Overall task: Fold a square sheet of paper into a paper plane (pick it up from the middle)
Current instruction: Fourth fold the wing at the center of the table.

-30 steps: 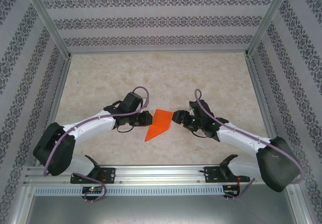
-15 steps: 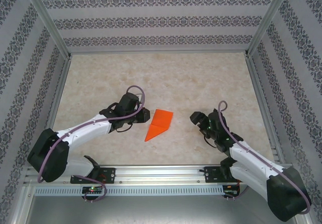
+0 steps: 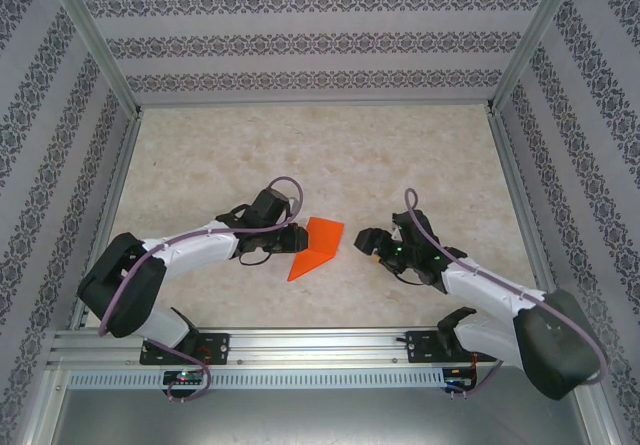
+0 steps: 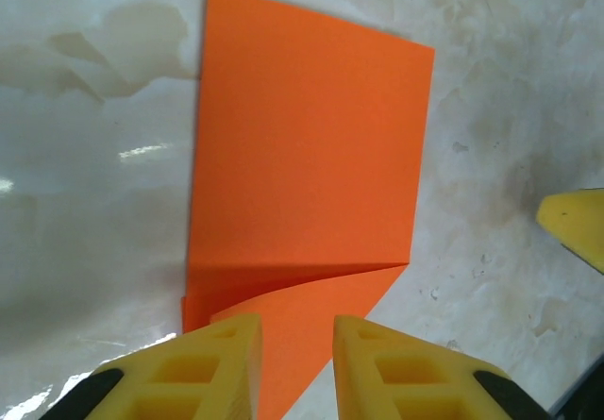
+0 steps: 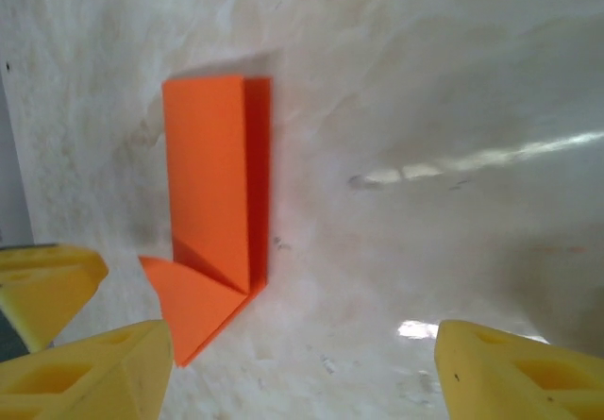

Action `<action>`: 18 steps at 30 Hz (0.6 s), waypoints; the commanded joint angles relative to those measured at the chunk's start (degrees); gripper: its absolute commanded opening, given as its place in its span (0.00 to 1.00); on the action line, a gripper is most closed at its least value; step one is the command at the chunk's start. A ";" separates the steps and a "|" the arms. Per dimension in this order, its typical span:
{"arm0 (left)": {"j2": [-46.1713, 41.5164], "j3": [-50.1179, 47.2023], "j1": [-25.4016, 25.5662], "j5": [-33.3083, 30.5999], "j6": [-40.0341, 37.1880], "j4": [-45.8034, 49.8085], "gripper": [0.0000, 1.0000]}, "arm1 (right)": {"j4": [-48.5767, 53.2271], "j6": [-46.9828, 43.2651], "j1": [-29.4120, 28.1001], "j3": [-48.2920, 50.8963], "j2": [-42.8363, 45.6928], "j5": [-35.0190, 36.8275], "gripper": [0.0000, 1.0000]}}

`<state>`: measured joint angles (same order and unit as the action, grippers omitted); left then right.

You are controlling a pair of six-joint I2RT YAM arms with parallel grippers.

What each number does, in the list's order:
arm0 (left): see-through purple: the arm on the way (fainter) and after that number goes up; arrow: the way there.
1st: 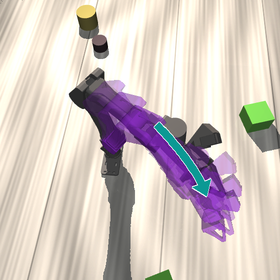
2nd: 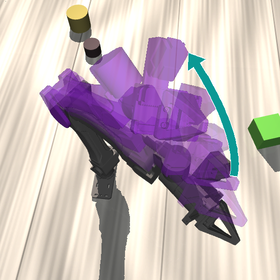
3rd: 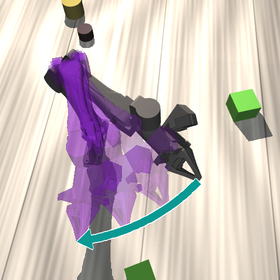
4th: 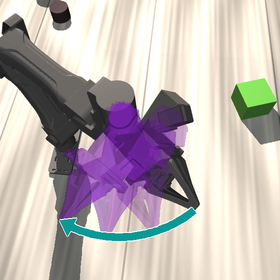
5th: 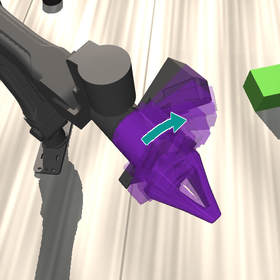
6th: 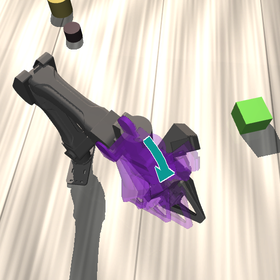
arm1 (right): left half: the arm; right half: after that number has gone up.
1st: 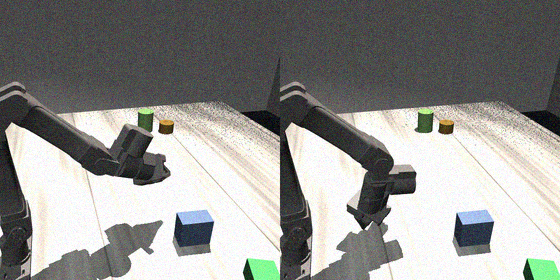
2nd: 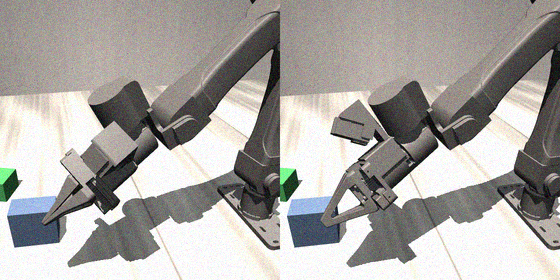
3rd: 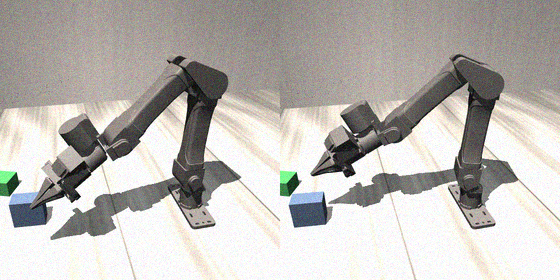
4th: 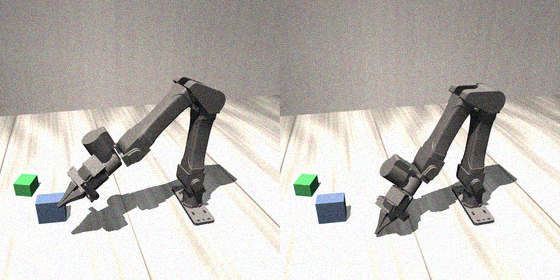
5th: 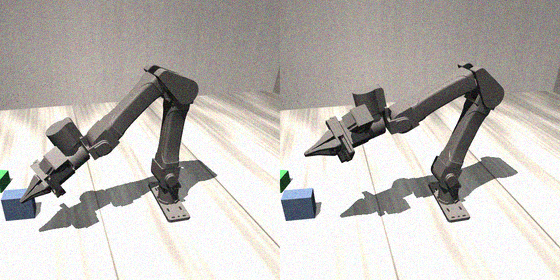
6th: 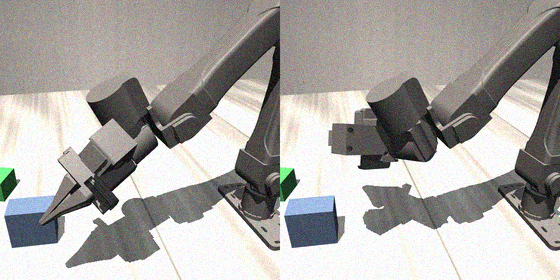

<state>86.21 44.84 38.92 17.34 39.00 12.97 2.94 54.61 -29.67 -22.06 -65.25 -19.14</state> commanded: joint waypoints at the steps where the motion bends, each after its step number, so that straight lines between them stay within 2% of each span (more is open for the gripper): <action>1: 2.47 4.00 0.70 1.16 -1.73 2.30 0.22 | -2.58 -1.89 -2.22 -3.74 -3.71 -2.67 0.73; 6: 1.72 2.55 1.08 -2.54 -2.45 5.20 0.17 | -5.65 -0.97 -4.77 -6.26 -9.28 -4.16 0.73; 13: 3.65 2.00 1.12 1.16 -3.31 3.16 0.17 | -7.18 -0.71 -7.11 -9.11 -14.61 -4.87 0.70; 18: 6.42 2.02 1.14 1.43 -3.11 2.71 0.14 | -8.17 -0.61 -7.37 -10.13 -17.00 -6.71 0.68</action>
<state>91.35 46.89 39.20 17.72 37.08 15.94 -2.76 54.30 -36.38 -30.37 -80.97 -23.92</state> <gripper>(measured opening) 0.141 0.685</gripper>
